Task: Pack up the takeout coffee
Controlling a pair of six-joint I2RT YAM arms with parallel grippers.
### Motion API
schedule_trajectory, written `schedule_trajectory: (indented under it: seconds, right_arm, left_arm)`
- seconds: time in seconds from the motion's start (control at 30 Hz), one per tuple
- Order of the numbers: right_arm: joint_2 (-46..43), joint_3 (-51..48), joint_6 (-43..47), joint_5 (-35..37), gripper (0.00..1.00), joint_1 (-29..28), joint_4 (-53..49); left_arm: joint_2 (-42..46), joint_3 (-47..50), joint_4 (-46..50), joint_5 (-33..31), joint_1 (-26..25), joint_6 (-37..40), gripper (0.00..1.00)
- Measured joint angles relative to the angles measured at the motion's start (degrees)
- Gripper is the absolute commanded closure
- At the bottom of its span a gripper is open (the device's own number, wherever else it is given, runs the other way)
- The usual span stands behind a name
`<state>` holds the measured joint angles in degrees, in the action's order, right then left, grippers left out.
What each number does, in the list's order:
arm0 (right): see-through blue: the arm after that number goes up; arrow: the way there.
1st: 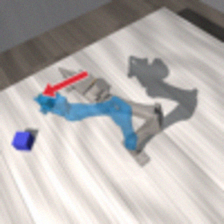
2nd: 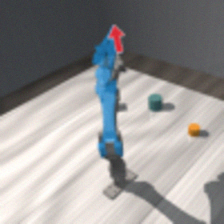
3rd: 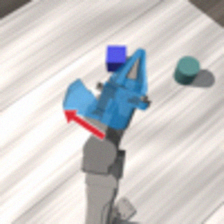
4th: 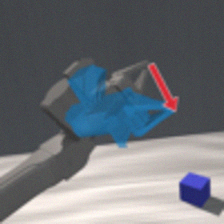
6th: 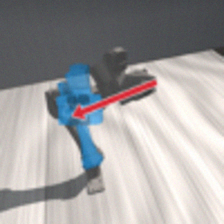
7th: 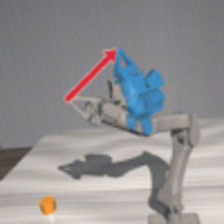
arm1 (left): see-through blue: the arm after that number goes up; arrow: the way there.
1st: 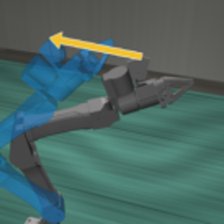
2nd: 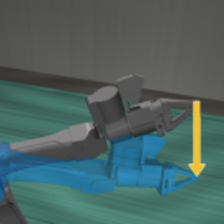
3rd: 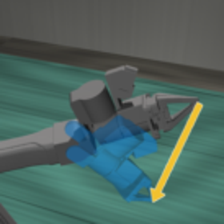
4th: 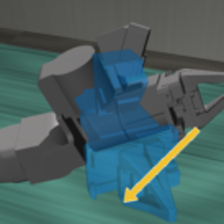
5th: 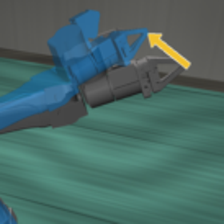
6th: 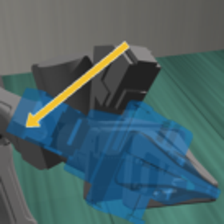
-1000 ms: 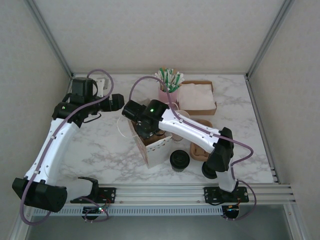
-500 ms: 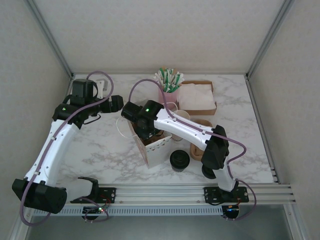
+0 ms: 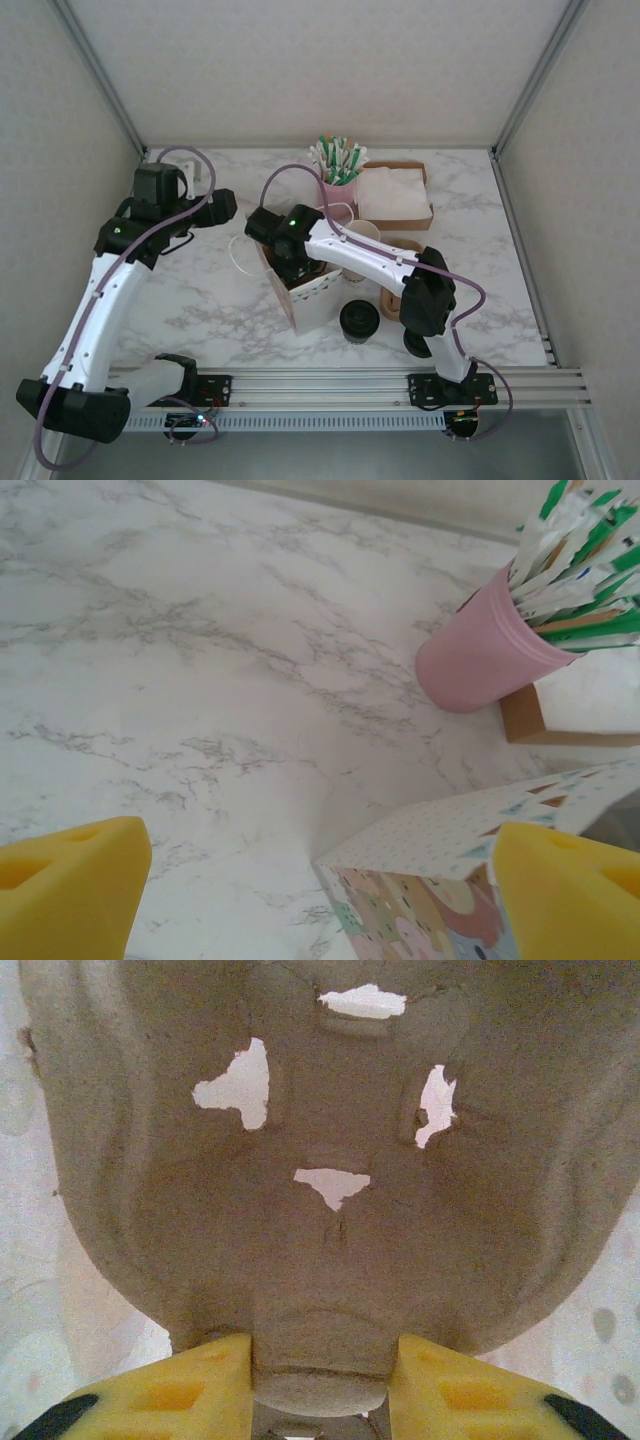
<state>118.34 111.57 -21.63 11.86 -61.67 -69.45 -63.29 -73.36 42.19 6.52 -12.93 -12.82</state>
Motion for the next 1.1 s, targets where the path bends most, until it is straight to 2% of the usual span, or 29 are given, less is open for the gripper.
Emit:
schedule_trajectory:
  seconds: [1.1]
  right_arm:
    - [4.2, -10.4, -2.23, -1.01, 0.6, 0.46, 9.46]
  left_arm:
    - [8.24, 1.97, 3.08, -0.68, 0.0, -9.73, 0.14]
